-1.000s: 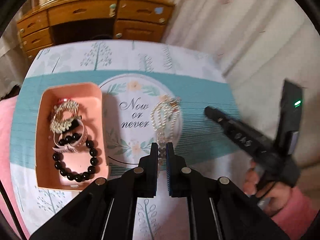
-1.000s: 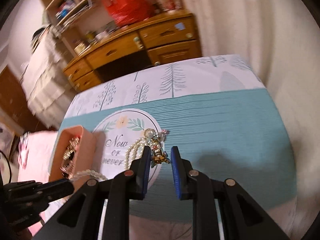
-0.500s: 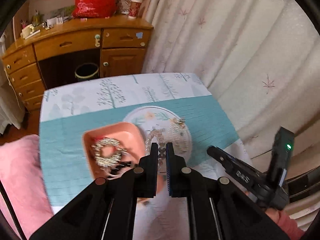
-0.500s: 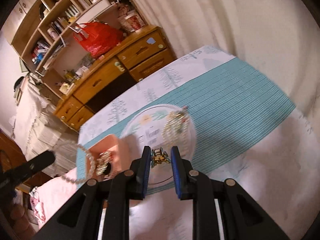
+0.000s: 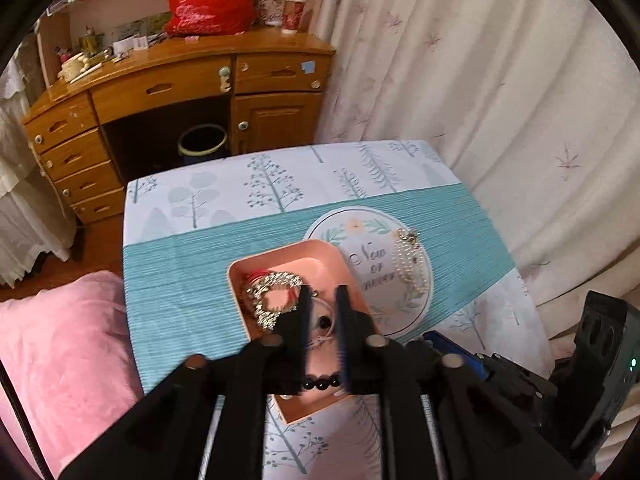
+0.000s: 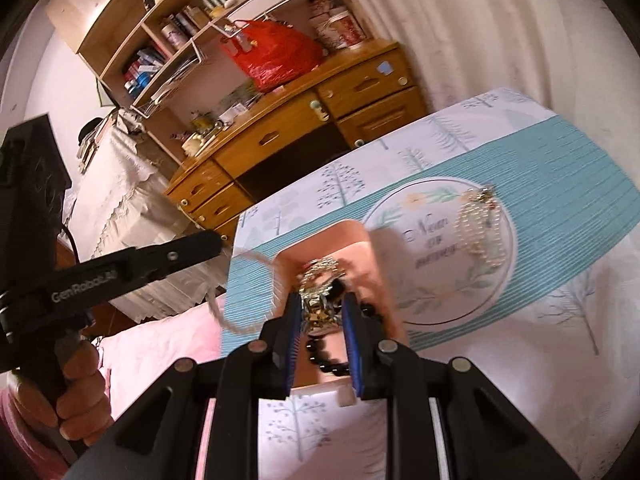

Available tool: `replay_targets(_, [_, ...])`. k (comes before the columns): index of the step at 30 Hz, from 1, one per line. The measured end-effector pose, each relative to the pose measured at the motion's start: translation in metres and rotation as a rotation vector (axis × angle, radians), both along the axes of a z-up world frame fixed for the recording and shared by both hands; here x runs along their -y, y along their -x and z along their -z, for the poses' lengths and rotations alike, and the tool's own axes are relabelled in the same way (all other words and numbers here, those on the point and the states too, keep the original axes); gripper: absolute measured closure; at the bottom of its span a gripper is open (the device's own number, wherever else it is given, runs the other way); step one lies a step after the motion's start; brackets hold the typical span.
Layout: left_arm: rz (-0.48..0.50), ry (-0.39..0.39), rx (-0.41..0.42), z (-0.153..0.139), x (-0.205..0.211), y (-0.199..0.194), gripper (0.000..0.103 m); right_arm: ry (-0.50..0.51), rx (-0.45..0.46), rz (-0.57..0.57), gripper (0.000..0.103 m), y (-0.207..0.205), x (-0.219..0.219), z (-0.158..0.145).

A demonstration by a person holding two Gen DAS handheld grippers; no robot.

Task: Organize jewelry

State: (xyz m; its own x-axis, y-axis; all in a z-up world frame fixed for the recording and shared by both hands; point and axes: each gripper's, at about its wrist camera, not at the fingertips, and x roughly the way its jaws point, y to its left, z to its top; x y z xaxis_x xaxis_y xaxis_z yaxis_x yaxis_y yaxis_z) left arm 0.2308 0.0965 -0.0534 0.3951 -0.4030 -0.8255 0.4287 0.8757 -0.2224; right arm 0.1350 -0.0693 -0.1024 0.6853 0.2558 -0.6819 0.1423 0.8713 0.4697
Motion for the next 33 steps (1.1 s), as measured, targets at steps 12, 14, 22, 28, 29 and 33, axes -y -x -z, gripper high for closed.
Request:
replay_targets(12, [-0.051,-0.099,-0.051,0.013,0.003,0.014,0.027,0.015,-0.072,0.034,0.042,0.007,0.022,0.011])
replay_targets(14, [-0.053,-0.111,-0.105,0.023,0.008,0.018,0.027,0.011,-0.116,0.038,0.035,0.011,0.034,0.020])
replay_targets(22, [-0.076,-0.174,-0.274,0.059,0.039,0.053,0.026,0.124,-0.338,-0.022,0.029,0.027,0.087,0.054])
replay_targets(28, [-0.099,-0.322,-0.312,0.075,0.080,0.072,0.024,0.203,-0.424,-0.095,0.029,0.035,0.132,0.070])
replay_targets(29, [-0.095,-0.340,-0.319,0.077,0.088,0.073,0.021,0.220,-0.437,-0.117,0.029,0.035,0.140,0.073])
replay_targets(33, [-0.052,-0.369,-0.349,0.085,0.126,0.075,0.018,0.309,-0.455,-0.229,0.029,0.026,0.164,0.083])
